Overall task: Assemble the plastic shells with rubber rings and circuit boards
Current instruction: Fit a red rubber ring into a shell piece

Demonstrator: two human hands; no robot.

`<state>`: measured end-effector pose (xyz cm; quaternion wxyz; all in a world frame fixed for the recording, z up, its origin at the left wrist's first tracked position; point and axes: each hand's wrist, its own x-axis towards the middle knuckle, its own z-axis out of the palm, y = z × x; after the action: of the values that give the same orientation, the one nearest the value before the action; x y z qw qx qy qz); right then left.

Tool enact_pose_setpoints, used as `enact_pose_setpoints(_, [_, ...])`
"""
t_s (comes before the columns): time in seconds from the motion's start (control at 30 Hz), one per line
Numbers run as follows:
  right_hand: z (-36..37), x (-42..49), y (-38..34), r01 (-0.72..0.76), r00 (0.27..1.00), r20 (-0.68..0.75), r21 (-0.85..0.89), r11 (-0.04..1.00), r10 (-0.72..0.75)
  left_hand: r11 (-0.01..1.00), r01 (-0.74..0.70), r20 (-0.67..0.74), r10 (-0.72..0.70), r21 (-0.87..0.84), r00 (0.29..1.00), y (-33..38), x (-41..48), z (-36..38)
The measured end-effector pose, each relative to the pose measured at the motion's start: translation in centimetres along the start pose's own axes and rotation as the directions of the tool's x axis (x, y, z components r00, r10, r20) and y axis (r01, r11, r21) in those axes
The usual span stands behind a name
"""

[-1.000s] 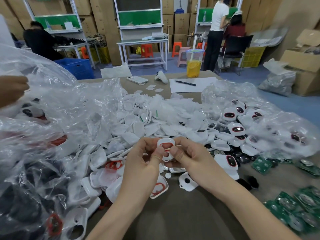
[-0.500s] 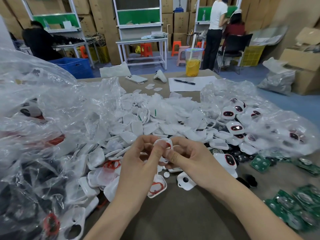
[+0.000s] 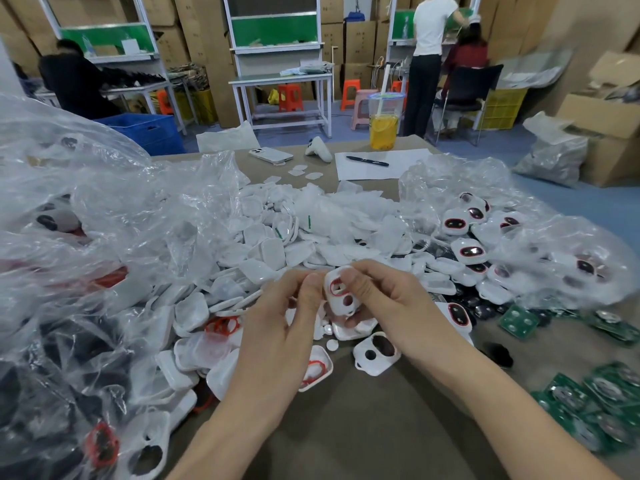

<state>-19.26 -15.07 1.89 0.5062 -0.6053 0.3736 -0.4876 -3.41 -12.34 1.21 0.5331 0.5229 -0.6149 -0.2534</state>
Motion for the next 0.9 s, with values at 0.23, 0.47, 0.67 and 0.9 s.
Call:
enact_pose_setpoints(0.23, [-2.6,1.1,-0.8,0.026,0.941,-0.328,0.323,0.946,0.086,0.738,-0.396,0.247,0.31,0.546,0.918,-1.1,-0.9,-0.1])
enact_pose_setpoints(0.47, [-3.0,1.3,-1.2,0.037,0.938,-0.314,0.511,0.859,0.146,0.603,-0.472,0.358,0.308,0.644,0.882,-1.8,-1.1,0.1])
enact_pose_setpoints(0.67, [-3.2,1.4,-1.6,0.069,0.908,-0.354,0.653,0.754,0.223,0.541,-0.445,0.325,0.308,0.713,0.894,-2.4,-0.8,0.3])
enact_pose_setpoints(0.9, [-3.5,1.6,-1.6,0.052,0.891,-0.375,0.646,0.762,0.257,0.517,-0.373,0.24,0.307,0.771,0.921,-2.3,-0.6,0.1])
